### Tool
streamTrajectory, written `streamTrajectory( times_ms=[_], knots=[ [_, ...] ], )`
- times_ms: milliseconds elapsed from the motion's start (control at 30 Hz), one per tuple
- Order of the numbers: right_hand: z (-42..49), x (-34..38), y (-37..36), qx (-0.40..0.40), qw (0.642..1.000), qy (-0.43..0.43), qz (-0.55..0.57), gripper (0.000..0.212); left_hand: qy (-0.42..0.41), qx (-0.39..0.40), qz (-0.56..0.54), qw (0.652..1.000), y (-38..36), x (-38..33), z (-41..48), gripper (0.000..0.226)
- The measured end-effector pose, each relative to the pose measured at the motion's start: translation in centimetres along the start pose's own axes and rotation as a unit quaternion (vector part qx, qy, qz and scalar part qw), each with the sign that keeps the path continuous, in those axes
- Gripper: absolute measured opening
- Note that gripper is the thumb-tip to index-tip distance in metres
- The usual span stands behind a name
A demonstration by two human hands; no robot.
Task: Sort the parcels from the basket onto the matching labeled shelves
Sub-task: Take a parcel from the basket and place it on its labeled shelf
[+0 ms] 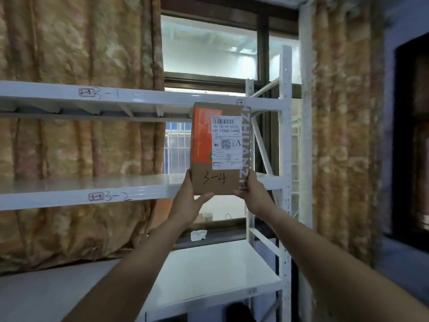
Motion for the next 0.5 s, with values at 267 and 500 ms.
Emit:
streamTrajectory(
  times_ms=[267, 500],
  knots=[
    [3.2, -6.8, 6.7, -0.055, 0.998, -0.016, -0.018, 0.052, -0.001, 0.043, -0.014, 0.999, -9.6, 2.6, 6.3, 0.073],
    [10.4, -12.5, 7.4, -0.058, 0.998, -0.021, -0.029, 0.053, 0.002, 0.116, -0.044, 0.992, -13.9, 7.5, 13.2, 0.059]
  ],
)
Point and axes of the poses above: each hand's wrist, its own z-axis towards the middle knuckle, its own y-axis out of the back of the hand, x = y × z, the point moved 8 cm from there along z, towards the middle knuckle, and after that the axes turned 2 degrees about x, right-handed, at the moved point
